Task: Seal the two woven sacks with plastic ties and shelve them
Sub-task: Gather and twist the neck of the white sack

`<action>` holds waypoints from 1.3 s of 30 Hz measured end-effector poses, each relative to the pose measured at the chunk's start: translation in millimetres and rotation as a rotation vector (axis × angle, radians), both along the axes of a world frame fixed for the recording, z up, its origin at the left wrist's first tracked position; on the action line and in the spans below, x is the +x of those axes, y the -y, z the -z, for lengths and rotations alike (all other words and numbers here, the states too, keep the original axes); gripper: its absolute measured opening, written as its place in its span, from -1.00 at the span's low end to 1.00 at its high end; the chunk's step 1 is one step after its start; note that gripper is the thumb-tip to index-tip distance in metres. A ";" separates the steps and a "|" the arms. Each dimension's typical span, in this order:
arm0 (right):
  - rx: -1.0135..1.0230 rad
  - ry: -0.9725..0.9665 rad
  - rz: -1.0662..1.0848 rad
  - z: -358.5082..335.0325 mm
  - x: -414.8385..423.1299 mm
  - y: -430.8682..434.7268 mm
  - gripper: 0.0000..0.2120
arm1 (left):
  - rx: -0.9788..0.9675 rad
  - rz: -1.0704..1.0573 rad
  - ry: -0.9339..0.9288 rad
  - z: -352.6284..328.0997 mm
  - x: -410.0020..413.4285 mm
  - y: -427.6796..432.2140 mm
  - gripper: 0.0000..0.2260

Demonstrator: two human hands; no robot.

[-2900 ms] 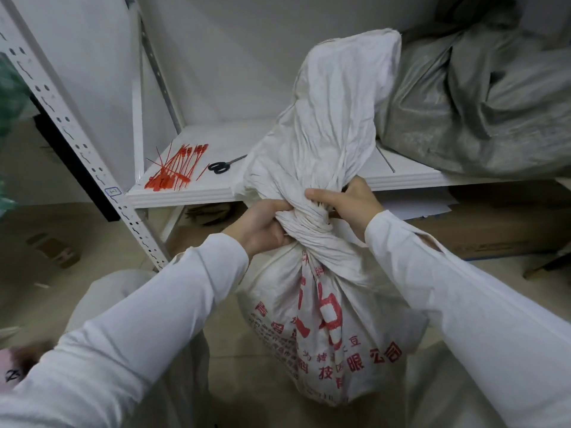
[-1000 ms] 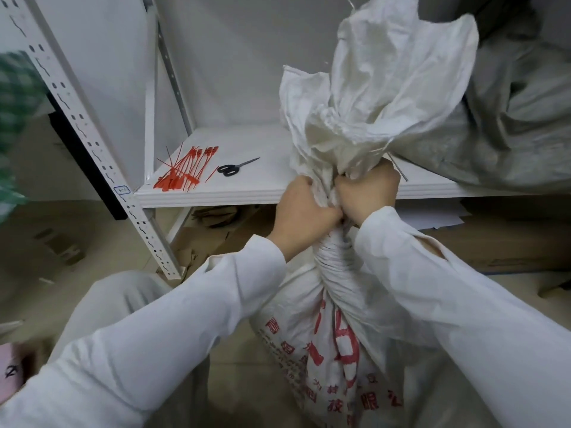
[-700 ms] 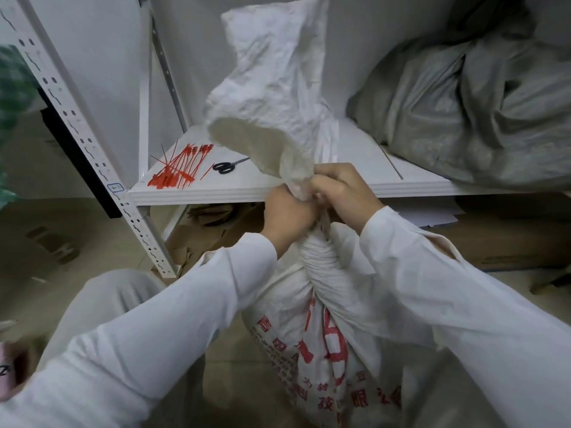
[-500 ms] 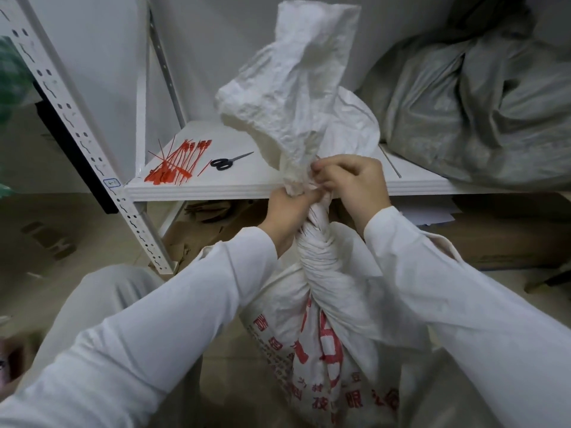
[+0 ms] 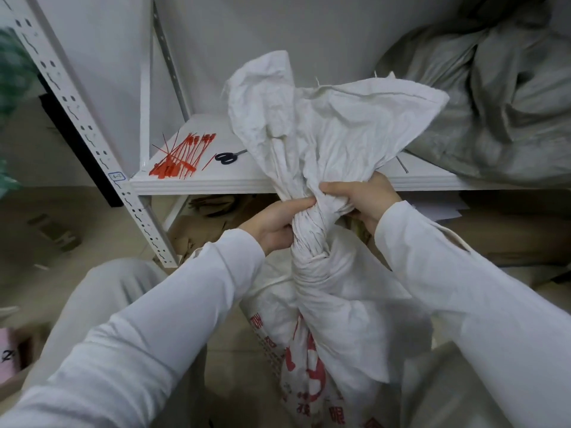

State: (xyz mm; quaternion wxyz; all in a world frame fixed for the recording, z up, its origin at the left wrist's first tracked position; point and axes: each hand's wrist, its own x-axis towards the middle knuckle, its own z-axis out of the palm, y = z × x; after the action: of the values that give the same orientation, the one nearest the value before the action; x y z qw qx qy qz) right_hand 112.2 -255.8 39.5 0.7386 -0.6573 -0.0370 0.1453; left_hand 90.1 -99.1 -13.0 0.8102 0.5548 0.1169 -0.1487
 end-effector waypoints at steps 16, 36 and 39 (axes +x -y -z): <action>-0.688 0.399 0.195 -4.8 0.7 -7.9 -0.60 | 1.032 -0.725 0.468 -11.8 -33.4 35.1 -0.29; -0.428 0.477 -0.082 -4.6 -17.2 -10.2 -0.78 | 1.179 -0.359 0.221 -35.4 -22.1 46.9 -0.71; -0.258 0.330 -0.184 -4.1 -15.0 -11.4 -0.75 | 0.950 -0.382 0.172 -30.3 -19.3 38.5 -0.66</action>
State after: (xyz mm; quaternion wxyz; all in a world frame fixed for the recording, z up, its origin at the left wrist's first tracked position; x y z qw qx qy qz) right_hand 97.3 -244.4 43.6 0.6161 -0.7549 -0.1983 0.1061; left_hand 70.8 -137.6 17.3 0.4882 0.8405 0.2038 0.1173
